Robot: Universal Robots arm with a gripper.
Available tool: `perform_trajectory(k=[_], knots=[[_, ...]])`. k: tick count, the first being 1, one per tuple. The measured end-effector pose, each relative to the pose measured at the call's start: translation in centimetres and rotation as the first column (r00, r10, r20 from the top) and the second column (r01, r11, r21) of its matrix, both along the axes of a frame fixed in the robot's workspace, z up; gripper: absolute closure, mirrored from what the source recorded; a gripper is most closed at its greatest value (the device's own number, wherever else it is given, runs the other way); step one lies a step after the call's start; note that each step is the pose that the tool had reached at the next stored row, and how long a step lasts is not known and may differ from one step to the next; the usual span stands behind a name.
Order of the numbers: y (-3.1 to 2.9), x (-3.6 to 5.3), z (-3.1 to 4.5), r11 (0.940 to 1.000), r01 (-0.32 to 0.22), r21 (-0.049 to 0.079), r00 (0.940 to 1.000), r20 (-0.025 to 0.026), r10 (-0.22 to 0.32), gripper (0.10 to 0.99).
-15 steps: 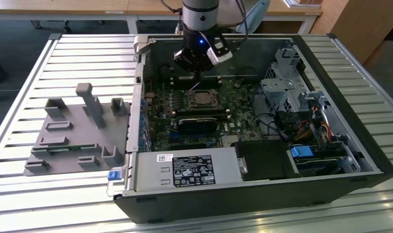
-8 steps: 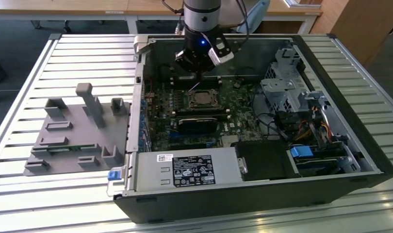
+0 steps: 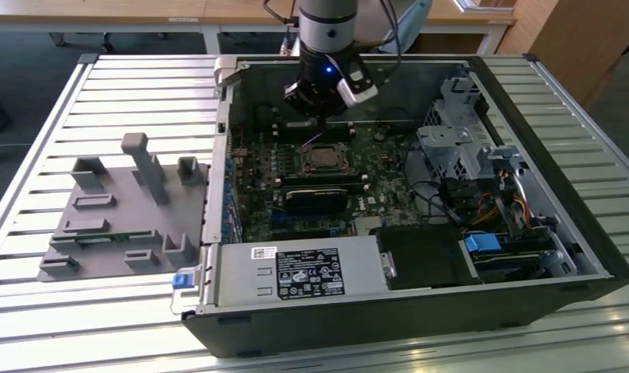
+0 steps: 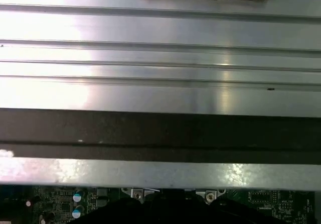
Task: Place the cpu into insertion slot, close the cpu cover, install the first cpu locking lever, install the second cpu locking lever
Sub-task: 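Install the first cpu locking lever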
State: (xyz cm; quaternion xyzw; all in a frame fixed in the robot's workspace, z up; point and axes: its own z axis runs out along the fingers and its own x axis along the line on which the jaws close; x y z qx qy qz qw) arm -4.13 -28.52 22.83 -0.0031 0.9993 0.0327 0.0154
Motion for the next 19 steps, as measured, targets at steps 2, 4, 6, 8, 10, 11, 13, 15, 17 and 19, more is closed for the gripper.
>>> perform_trajectory(k=[2,4,6,8,10,11,13,15,17,19], knots=[[0.05,0.19,-0.12,1.0,0.0,0.0,1.0,0.0,0.0,0.98],[0.09,0.39,-0.23,1.0,0.0,0.0,1.0,-0.0002,0.0,0.98],[0.11,0.6,-0.35,1.0,0.0,0.0,1.0,0.0,0.0,0.98],[0.11,0.75,-0.48,1.0,0.0,0.0,1.0,-0.0001,0.0,0.98],[0.11,0.89,-0.63,1.0,0.0,0.0,1.0,-0.0001,0.0,0.98],[0.11,0.96,-0.7,1.0,0.0,0.0,1.0,-0.0001,0.0,0.98],[0.11,1.08,-0.84,1.0,0.0,0.0,1.0,-0.0001,0.0,0.98],[0.11,1.19,-0.97,1.0,0.0,0.0,1.0,-0.0001,0.0,0.98],[0.11,1.32,-1.1,1.0,0.0,0.0,1.0,-0.0001,0.0,0.98],[0.11,1.46,-1.25,1.0,0.0,0.0,1.0,-0.0001,0.0,0.98]])
